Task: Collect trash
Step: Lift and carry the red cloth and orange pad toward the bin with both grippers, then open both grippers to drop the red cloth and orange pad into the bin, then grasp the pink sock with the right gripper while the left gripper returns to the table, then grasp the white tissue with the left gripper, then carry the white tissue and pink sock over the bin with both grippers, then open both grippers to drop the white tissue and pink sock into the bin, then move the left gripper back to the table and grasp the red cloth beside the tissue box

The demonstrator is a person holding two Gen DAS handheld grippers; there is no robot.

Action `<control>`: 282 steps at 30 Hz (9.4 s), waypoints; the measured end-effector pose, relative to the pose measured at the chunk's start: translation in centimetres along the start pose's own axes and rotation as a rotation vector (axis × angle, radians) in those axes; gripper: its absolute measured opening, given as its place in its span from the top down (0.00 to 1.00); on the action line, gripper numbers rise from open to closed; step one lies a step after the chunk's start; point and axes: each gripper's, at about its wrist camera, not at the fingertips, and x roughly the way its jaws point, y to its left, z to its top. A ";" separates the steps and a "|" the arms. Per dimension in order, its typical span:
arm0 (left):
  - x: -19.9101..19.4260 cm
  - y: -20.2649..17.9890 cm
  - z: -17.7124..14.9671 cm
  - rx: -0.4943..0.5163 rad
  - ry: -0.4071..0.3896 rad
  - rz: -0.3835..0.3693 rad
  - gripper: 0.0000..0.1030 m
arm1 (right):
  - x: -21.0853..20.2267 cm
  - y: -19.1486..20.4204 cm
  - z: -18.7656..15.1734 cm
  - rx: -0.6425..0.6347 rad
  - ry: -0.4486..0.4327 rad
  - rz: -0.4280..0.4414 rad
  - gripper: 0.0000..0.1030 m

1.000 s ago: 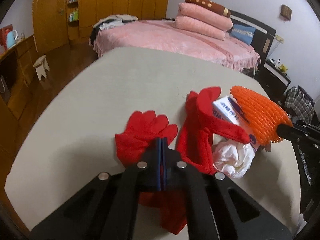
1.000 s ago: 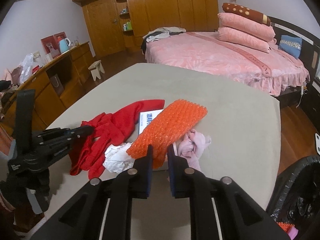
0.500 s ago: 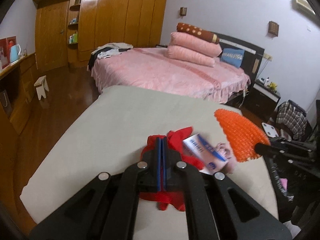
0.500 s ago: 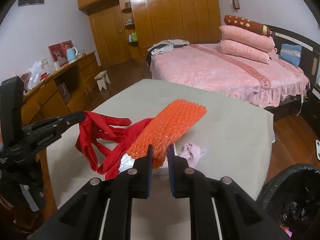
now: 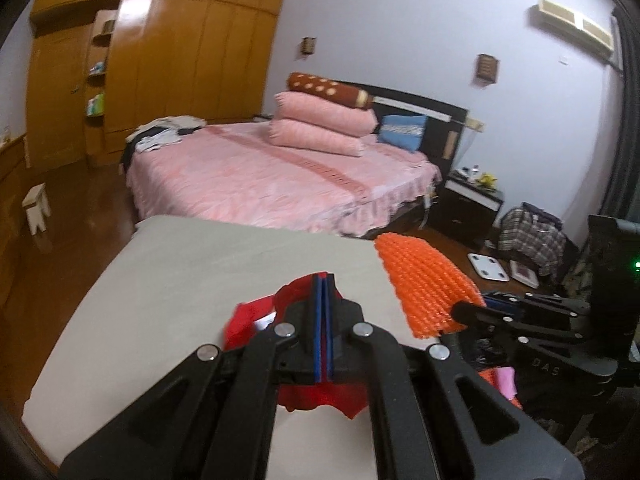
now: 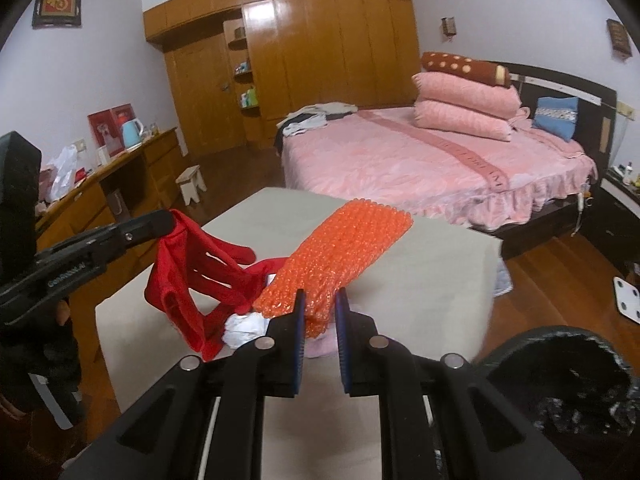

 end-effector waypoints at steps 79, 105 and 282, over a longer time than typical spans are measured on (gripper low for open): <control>4.4 5.7 -5.3 0.022 0.108 0.192 0.13 | 2.6 -4.1 -3.5 0.111 -0.031 -0.209 0.06; 6.9 10.3 -8.0 -0.036 0.183 0.240 0.13 | 14.8 1.0 -6.3 0.029 0.248 -0.168 0.17; 8.7 -12.9 -4.3 0.151 0.131 -0.174 0.12 | -11.4 -14.8 -9.2 0.298 -0.057 -0.491 0.06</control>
